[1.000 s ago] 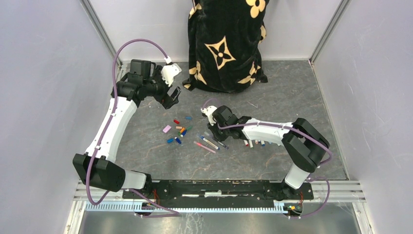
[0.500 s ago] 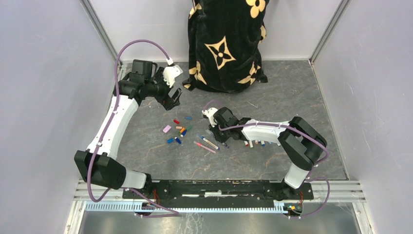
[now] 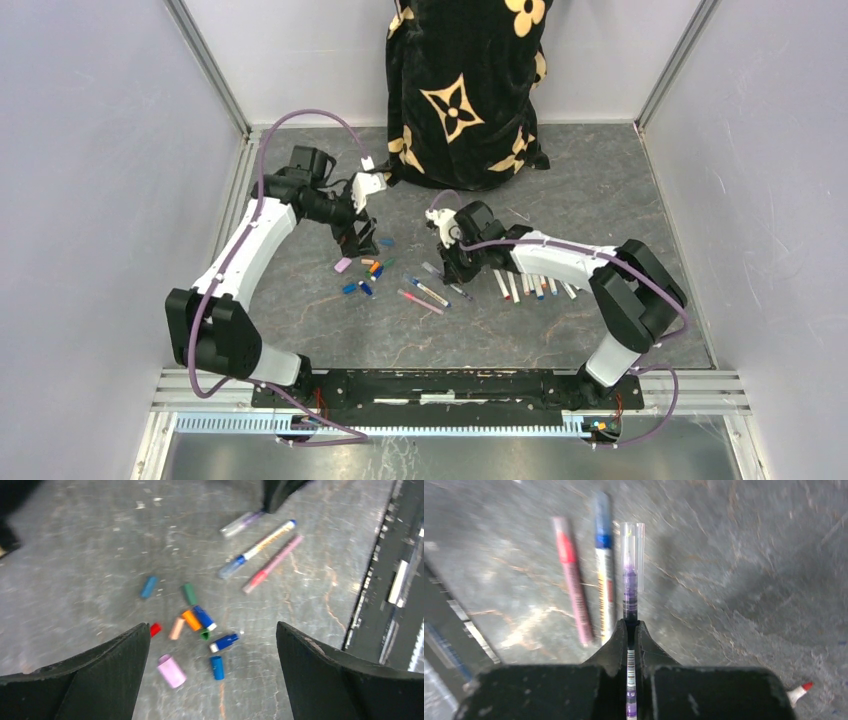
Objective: Open the pen caps
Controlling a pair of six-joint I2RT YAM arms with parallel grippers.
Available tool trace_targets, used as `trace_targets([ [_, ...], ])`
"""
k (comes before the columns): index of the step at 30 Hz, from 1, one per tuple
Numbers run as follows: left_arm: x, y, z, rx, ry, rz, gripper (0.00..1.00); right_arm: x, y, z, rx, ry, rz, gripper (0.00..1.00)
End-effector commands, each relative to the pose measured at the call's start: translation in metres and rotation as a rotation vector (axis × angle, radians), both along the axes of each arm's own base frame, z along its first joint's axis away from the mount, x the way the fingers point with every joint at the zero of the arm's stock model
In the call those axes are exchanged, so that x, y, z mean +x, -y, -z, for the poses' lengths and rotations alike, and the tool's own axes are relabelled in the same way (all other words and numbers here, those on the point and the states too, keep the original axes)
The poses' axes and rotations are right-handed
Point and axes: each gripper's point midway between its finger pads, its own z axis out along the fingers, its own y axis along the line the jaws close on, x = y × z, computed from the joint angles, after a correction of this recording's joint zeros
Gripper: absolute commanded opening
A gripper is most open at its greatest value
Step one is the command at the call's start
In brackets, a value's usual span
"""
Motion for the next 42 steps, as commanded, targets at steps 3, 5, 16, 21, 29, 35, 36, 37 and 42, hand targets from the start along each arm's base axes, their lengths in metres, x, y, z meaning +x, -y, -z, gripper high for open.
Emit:
trace_targets([
  [3, -0.039, 0.036, 0.006, -0.141, 0.052, 0.274, 0.99, -0.011, -0.040, -0.082, 0.261, -0.074, -0.195, 0.00],
  [5, -0.042, 0.042, 0.016, -0.109, 0.055, 0.305, 0.97, -0.020, -0.046, -0.089, 0.308, -0.120, -0.237, 0.00],
  [16, -0.066, 0.055, 0.034, -0.025, 0.098, 0.461, 0.86, -0.033, -0.070, -0.117, 0.521, -0.270, -0.285, 0.00],
  [21, -0.064, 0.054, 0.041, 0.028, 0.112, 0.477, 0.78, -0.037, -0.074, -0.123, 0.559, -0.307, -0.311, 0.00],
  [29, -0.064, 0.054, 0.042, 0.080, 0.159, 0.513, 0.43, -0.040, -0.070, -0.112, 0.538, -0.343, -0.306, 0.00],
  [35, -0.061, 0.052, 0.041, 0.114, 0.183, 0.512, 0.20, -0.041, -0.071, -0.104, 0.520, -0.381, -0.294, 0.00],
  [36, -0.062, 0.052, 0.041, 0.114, 0.187, 0.516, 0.13, -0.039, -0.071, -0.102, 0.516, -0.387, -0.282, 0.10],
  [37, -0.062, 0.053, 0.040, 0.115, 0.188, 0.519, 0.04, -0.038, -0.073, -0.102, 0.516, -0.390, -0.272, 0.22],
  [42, -0.063, 0.057, 0.035, 0.092, 0.186, 0.516, 0.02, -0.036, -0.083, -0.105, 0.559, -0.405, -0.245, 0.42],
])
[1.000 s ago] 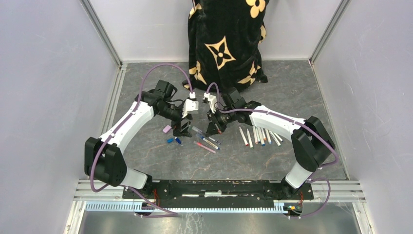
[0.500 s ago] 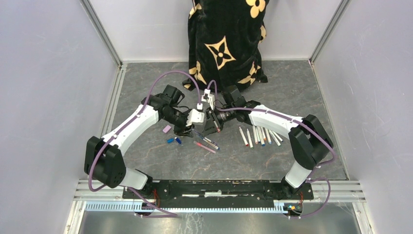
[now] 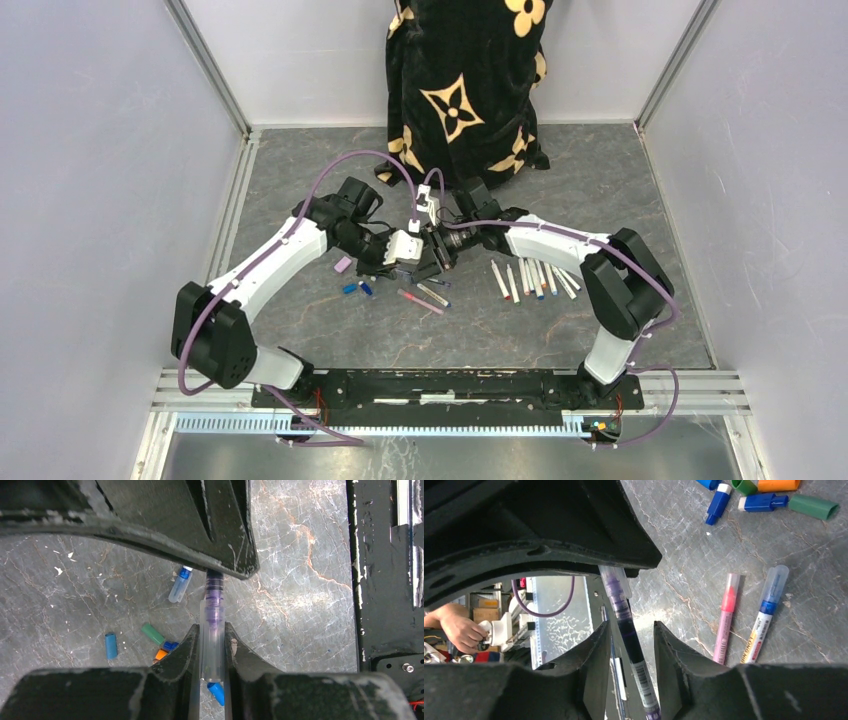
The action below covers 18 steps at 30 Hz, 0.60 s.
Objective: Open the pen caps
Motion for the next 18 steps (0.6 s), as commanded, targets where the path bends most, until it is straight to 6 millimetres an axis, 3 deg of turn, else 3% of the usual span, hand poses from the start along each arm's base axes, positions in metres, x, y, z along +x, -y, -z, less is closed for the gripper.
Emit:
trace_targets([
  [1, 0.008, 0.008, -0.022, -0.059, 0.086, 0.021, 0.02, 0.002, -0.014, -0.009, 0.059, -0.019, 0.007, 0.42],
  [3, 0.007, 0.008, -0.022, -0.061, 0.085, 0.024, 0.02, 0.002, -0.017, -0.011, 0.075, -0.030, 0.005, 0.36],
  [6, 0.007, 0.005, -0.017, -0.040, 0.091, 0.034, 0.02, 0.004, -0.017, -0.009, 0.070, -0.032, 0.018, 0.05],
  [7, 0.007, 0.001, -0.015, -0.021, 0.099, 0.038, 0.02, 0.004, -0.015, -0.008, 0.064, -0.032, 0.021, 0.00],
  [12, 0.019, -0.027, -0.005, 0.094, 0.158, 0.068, 0.02, -0.003, 0.009, 0.011, -0.009, -0.030, 0.035, 0.00],
  [18, 0.055, -0.075, 0.000, 0.233, 0.195, 0.033, 0.02, -0.016, 0.048, 0.045, -0.168, 0.009, 0.074, 0.00],
])
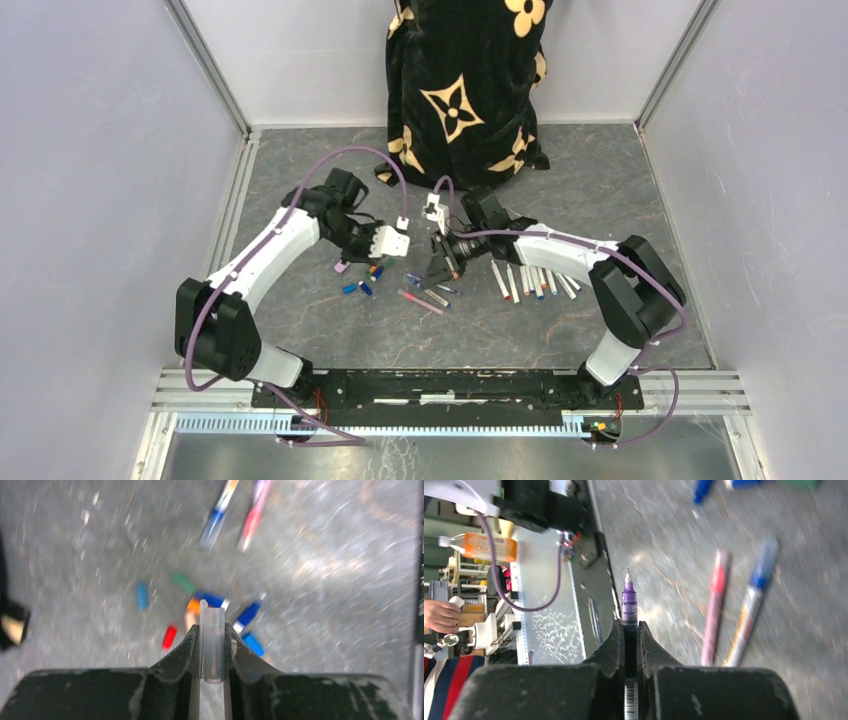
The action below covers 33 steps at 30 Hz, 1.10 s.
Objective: Open the pen caps
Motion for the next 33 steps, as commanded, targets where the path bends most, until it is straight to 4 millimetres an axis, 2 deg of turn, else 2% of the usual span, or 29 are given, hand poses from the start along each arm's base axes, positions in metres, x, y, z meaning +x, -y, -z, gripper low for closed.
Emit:
trace_targets([
  [1, 0.038, -0.053, 0.002, 0.173, 0.113, -0.031, 0.02, -0.014, 0.046, 0.042, -0.191, -0.035, 0.074, 0.00],
  [5, 0.053, -0.059, 0.010, 0.171, 0.127, -0.092, 0.02, -0.008, 0.067, 0.055, -0.247, -0.025, 0.150, 0.00],
  [11, 0.077, -0.046, 0.031, 0.077, 0.113, -0.270, 0.02, 0.041, 0.113, 0.073, -0.472, 0.138, 0.442, 0.00],
  [15, 0.093, -0.044, 0.046, 0.065, 0.089, -0.380, 0.02, 0.061, 0.138, 0.079, -0.567, 0.221, 0.595, 0.00],
  [19, 0.109, -0.048, 0.060, 0.094, 0.077, -0.498, 0.02, 0.067, 0.149, 0.088, -0.589, 0.243, 0.682, 0.02],
  [21, 0.119, -0.051, 0.066, 0.105, 0.085, -0.557, 0.02, 0.070, 0.152, 0.092, -0.598, 0.253, 0.714, 0.08],
  [24, 0.122, -0.052, 0.076, 0.130, 0.052, -0.575, 0.05, 0.073, 0.153, 0.096, -0.612, 0.258, 0.720, 0.21],
  [26, 0.127, -0.056, 0.080, 0.157, 0.049, -0.596, 0.07, 0.075, 0.151, 0.097, -0.619, 0.259, 0.713, 0.24],
  [28, 0.126, -0.056, 0.085, 0.169, 0.030, -0.603, 0.09, 0.076, 0.152, 0.099, -0.633, 0.263, 0.713, 0.26],
  [33, 0.112, -0.043, 0.091, 0.123, -0.079, -0.596, 0.22, 0.079, 0.156, 0.101, -0.659, 0.273, 0.726, 0.29],
])
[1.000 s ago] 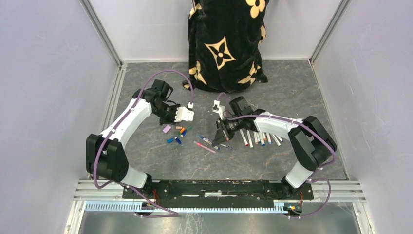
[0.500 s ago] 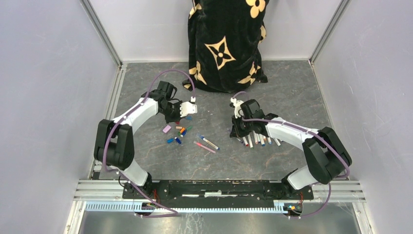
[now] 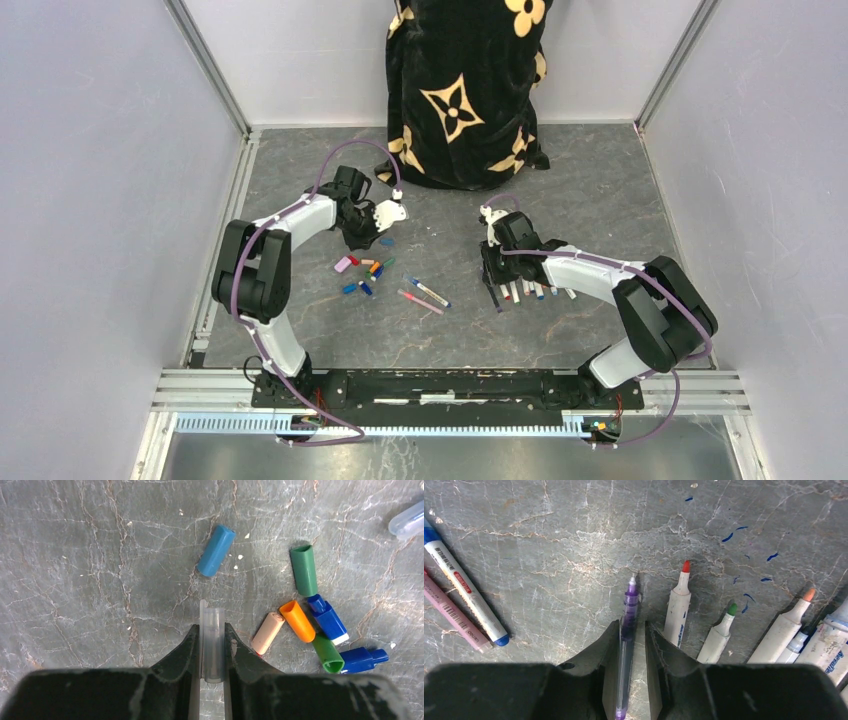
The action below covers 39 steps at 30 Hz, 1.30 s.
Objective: Open the pen caps
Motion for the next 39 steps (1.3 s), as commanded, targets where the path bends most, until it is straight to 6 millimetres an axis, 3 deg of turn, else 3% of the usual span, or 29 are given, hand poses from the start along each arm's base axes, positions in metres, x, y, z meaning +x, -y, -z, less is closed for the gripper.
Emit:
trace_targets([
  [1, 0.003, 0.015, -0.010, -0.087, -0.032, -0.054, 0.24, 0.019, -0.002, -0.011, -0.013, 0.067, 0.038, 0.29],
  [6, -0.003, 0.024, -0.013, -0.138, -0.079, -0.062, 0.29, 0.024, 0.006, -0.019, -0.056, 0.105, 0.058, 0.26],
  [10, -0.002, 0.031, -0.028, -0.179, -0.077, -0.062, 0.30, 0.027, 0.003, -0.033, -0.064, 0.158, 0.051, 0.27],
  [15, 0.009, 0.037, -0.067, -0.227, -0.046, -0.107, 0.35, 0.028, -0.027, -0.057, -0.053, 0.240, -0.042, 0.29],
  [21, 0.005, 0.035, -0.107, -0.274, -0.032, -0.157, 0.47, 0.017, -0.072, -0.075, -0.013, 0.293, -0.163, 0.33],
  [24, 0.006, 0.030, -0.132, -0.317, 0.016, -0.186, 0.57, 0.001, -0.103, -0.083, 0.061, 0.318, -0.267, 0.34],
  [25, 0.006, 0.029, -0.146, -0.351, 0.033, -0.198, 0.69, -0.007, -0.117, -0.088, 0.091, 0.335, -0.320, 0.35],
  [26, 0.004, 0.026, -0.160, -0.388, 0.050, -0.197, 0.74, -0.014, -0.126, -0.090, 0.108, 0.343, -0.358, 0.35],
  [27, 0.005, 0.021, -0.170, -0.414, 0.063, -0.205, 0.91, -0.020, -0.134, -0.091, 0.120, 0.353, -0.386, 0.36],
  [28, 0.002, 0.016, -0.186, -0.465, 0.085, -0.201, 0.99, -0.026, -0.141, -0.091, 0.129, 0.358, -0.416, 0.37],
  [30, 0.002, 0.006, -0.219, -0.547, 0.155, -0.246, 1.00, -0.033, -0.150, -0.086, 0.127, 0.354, -0.447, 0.37],
  [33, 0.012, -0.011, -0.246, -0.535, 0.310, -0.343, 1.00, -0.045, -0.162, -0.072, 0.115, 0.315, -0.506, 0.37],
  [39, 0.000, -0.023, -0.250, -0.511, 0.390, -0.366, 1.00, -0.059, -0.173, -0.052, 0.080, 0.293, -0.575, 0.37],
])
